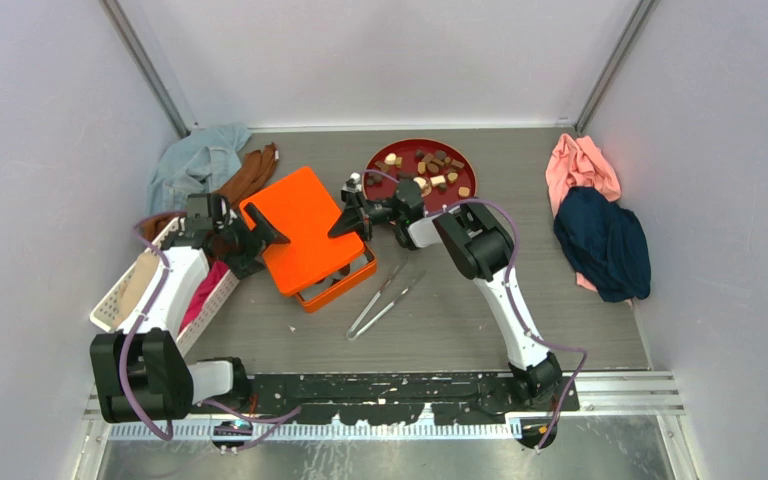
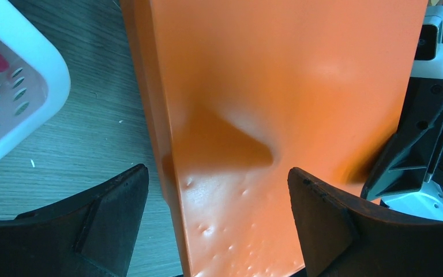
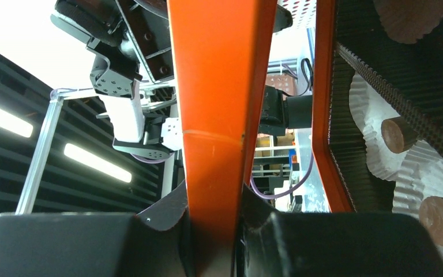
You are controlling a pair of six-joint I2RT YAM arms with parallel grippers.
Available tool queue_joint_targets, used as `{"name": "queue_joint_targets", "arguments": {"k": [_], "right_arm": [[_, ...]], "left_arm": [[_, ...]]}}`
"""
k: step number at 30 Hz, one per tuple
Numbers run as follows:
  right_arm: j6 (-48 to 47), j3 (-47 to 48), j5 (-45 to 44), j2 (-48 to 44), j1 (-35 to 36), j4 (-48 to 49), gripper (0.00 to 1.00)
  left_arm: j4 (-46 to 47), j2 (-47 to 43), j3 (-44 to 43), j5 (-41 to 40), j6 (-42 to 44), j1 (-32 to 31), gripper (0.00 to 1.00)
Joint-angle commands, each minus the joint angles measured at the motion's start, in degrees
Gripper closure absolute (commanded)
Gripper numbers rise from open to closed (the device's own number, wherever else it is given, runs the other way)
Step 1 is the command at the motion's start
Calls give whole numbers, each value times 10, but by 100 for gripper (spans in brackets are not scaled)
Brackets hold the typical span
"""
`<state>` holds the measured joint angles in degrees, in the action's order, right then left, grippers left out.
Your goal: Pack the chocolate
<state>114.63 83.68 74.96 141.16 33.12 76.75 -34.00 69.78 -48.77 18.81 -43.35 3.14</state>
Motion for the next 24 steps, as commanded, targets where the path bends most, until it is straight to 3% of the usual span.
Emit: {"name": "queue_joint_targets", "arguments": {"k": [1,14,24], "right_arm": [[-5,11,-14,-7,-4,59,99],[-15,-18,-15,-20,-14,59,57],[-21,-40,-17,-32,-25,59,46]], "left_arm": [[39,5,1,16,-2,5,10],[59,22,20,29,-5,5,11],[68,30,24,39,-7,5,11]]}}
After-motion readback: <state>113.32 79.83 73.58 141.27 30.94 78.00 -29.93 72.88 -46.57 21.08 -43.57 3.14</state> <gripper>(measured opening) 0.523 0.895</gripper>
